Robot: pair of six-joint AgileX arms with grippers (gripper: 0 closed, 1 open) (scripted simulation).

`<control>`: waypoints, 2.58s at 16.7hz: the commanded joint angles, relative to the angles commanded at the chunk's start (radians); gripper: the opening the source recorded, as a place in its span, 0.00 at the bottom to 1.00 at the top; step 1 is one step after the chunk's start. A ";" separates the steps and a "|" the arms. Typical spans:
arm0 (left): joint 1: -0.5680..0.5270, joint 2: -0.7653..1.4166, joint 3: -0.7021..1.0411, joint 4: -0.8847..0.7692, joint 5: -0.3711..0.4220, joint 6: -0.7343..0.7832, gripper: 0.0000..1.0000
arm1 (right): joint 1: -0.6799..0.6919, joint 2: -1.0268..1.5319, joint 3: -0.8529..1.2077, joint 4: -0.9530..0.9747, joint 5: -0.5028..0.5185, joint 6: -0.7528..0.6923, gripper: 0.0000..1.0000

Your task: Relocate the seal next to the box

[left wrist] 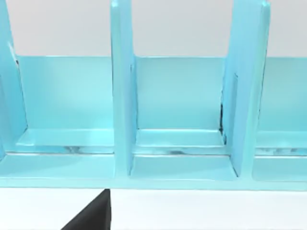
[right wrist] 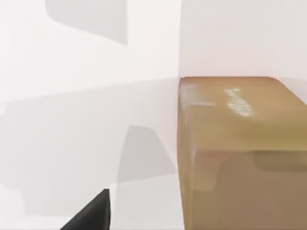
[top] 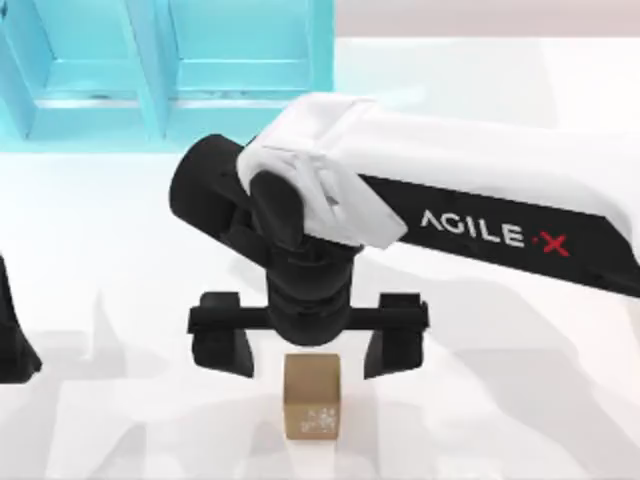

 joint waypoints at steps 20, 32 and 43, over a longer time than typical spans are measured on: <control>0.000 0.000 0.000 0.000 0.000 0.000 1.00 | 0.004 0.042 -0.154 0.193 0.000 0.005 0.17; 0.000 0.000 0.000 0.000 0.000 0.000 1.00 | 0.001 0.039 -0.152 0.190 0.001 0.006 0.00; 0.000 0.000 0.000 0.000 0.000 0.000 1.00 | 0.000 -0.011 -0.032 0.019 0.000 0.004 0.00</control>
